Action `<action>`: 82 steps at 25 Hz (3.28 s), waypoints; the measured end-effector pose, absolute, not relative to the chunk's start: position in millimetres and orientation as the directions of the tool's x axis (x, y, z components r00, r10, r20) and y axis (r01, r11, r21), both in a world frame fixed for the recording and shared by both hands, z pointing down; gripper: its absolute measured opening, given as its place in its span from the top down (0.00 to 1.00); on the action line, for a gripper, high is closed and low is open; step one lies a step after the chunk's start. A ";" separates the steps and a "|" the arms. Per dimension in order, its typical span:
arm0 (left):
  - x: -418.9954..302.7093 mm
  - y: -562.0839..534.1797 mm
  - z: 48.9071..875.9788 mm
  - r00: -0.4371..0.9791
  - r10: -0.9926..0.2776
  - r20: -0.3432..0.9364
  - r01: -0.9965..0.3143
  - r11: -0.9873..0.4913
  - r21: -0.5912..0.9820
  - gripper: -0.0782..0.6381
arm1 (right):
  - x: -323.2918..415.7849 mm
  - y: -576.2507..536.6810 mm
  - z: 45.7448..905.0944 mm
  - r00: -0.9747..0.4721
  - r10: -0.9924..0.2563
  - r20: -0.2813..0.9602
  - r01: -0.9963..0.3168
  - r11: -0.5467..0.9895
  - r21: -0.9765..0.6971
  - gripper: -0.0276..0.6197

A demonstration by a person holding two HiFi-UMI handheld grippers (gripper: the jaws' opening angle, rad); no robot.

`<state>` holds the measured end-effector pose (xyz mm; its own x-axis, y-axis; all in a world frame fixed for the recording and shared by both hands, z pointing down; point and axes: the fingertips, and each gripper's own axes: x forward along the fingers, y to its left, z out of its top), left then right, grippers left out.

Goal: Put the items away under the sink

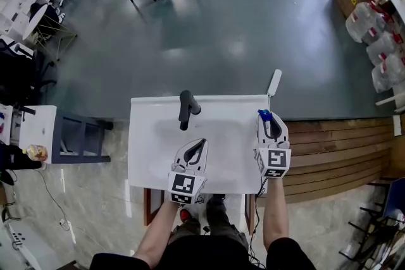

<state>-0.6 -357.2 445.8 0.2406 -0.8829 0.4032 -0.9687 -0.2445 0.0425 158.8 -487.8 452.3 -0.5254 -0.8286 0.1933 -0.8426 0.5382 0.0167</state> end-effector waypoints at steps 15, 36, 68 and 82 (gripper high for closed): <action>-19.8 -327.2 410.6 0.233 -0.910 0.341 -0.971 -0.235 0.038 0.88 | 150.4 -445.8 394.4 -0.528 -0.839 0.130 -0.843 0.537 0.040 0.80; -50.6 -216.7 358.8 0.355 -0.902 0.248 -0.933 -0.358 0.033 0.88 | 135.9 -288.5 335.8 -0.410 -0.907 0.094 -0.905 0.417 0.080 0.80; -47.2 -57.4 352.1 0.464 -0.854 0.235 -0.881 -0.472 0.024 0.88 | 138.8 -85.4 339.7 -0.333 -0.935 0.124 -0.940 0.339 0.030 0.80; -10.4 -45.8 393.3 0.413 -0.865 0.284 -0.908 -0.415 0.058 0.88 | 152.6 -71.4 385.4 -0.460 -0.874 0.153 -0.882 0.470 0.029 0.80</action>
